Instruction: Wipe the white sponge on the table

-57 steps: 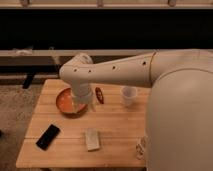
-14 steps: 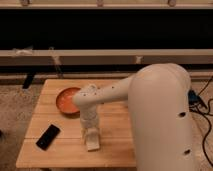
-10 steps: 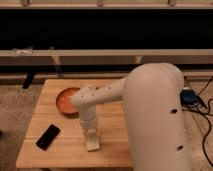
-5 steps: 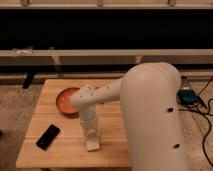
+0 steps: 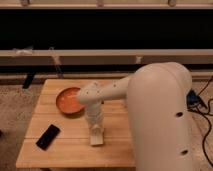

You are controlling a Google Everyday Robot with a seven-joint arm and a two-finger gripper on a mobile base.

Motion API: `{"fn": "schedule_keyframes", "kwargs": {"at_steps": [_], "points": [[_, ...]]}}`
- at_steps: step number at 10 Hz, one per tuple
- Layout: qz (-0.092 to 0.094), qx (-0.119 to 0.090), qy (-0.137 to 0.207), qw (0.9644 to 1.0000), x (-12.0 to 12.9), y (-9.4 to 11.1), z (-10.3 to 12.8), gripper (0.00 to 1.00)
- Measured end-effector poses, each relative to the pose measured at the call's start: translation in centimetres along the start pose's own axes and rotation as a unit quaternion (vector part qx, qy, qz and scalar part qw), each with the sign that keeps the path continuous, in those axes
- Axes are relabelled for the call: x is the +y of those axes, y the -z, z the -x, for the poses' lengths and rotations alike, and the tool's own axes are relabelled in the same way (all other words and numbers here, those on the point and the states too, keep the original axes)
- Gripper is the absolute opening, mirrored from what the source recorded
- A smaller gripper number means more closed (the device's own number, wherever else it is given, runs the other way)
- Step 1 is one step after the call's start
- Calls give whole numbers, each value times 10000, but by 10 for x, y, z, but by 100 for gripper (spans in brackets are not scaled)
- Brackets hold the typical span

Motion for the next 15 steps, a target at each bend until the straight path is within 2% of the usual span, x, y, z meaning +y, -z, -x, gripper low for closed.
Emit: {"fn": "schedule_keyframes", "kwargs": {"at_steps": [2,4,5,7,9,11,13,14,15], "points": [[14,-245,-410,9989,-33,19,26,0],[40,-426,-576,9974,-44,32,43,0],[35,-465,-571,9973,-41,32,51,0],[31,-459,-433,9980,-20,27,62,0],[-39,-394,-118,9991,7,14,69,0],[-52,-301,224,9993,34,4,60,0],[-24,-196,583,9981,55,1,40,0],[-56,-103,794,9968,66,4,24,0],[-123,5,893,9959,65,5,10,0]]}}
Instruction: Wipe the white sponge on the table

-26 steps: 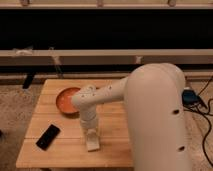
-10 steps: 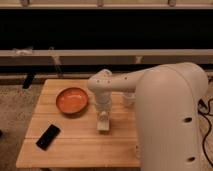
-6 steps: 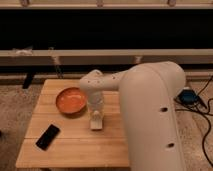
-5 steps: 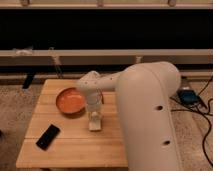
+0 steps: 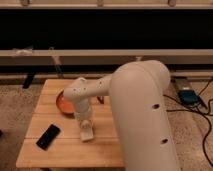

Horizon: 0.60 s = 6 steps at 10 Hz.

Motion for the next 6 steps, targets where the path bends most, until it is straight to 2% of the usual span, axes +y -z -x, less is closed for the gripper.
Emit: {"fn": "schedule_keyframes", "kwargs": {"at_steps": [2,3,5,6], "points": [[-67,204,61,9998,-8,-5,-21,0],[-93,274,-42,9996,-20,-8,-34,0],[-83,241,-433,9987,-45,-6,-46,0],[-54,162,-740,9971,-66,-1,-48,0]]}}
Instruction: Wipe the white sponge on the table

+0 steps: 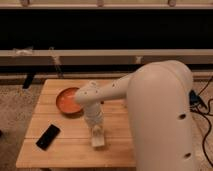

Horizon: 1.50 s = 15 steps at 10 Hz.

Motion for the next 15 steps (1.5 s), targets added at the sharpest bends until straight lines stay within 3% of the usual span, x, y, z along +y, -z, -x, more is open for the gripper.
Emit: {"fn": "schedule_keyframes", "kwargs": {"at_steps": [3,6,9,12,15], "points": [[52,-192,-794,9966,-64,7,9,0],[86,-325,-988,9945,-71,4,23,0],[204,-492,-811,9953,-39,10,50,0],[250,-526,-178,9981,18,12,75,0],[244,-366,714,9965,75,5,69,0]]}}
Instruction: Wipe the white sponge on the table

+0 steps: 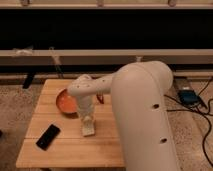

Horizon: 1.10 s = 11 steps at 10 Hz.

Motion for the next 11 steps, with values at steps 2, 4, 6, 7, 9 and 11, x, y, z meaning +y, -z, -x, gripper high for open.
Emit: {"fn": "schedule_keyframes", "kwargs": {"at_steps": [2,4,6,7,9,11], "points": [[50,206,405,9990,12,-2,-13,0],[74,355,540,9979,4,-3,-28,1],[92,441,312,9985,-29,-3,-55,20],[107,426,149,9989,-43,-2,-63,28],[156,285,-467,9984,-84,5,-76,51],[179,97,-837,9963,-104,11,-73,68]]}}
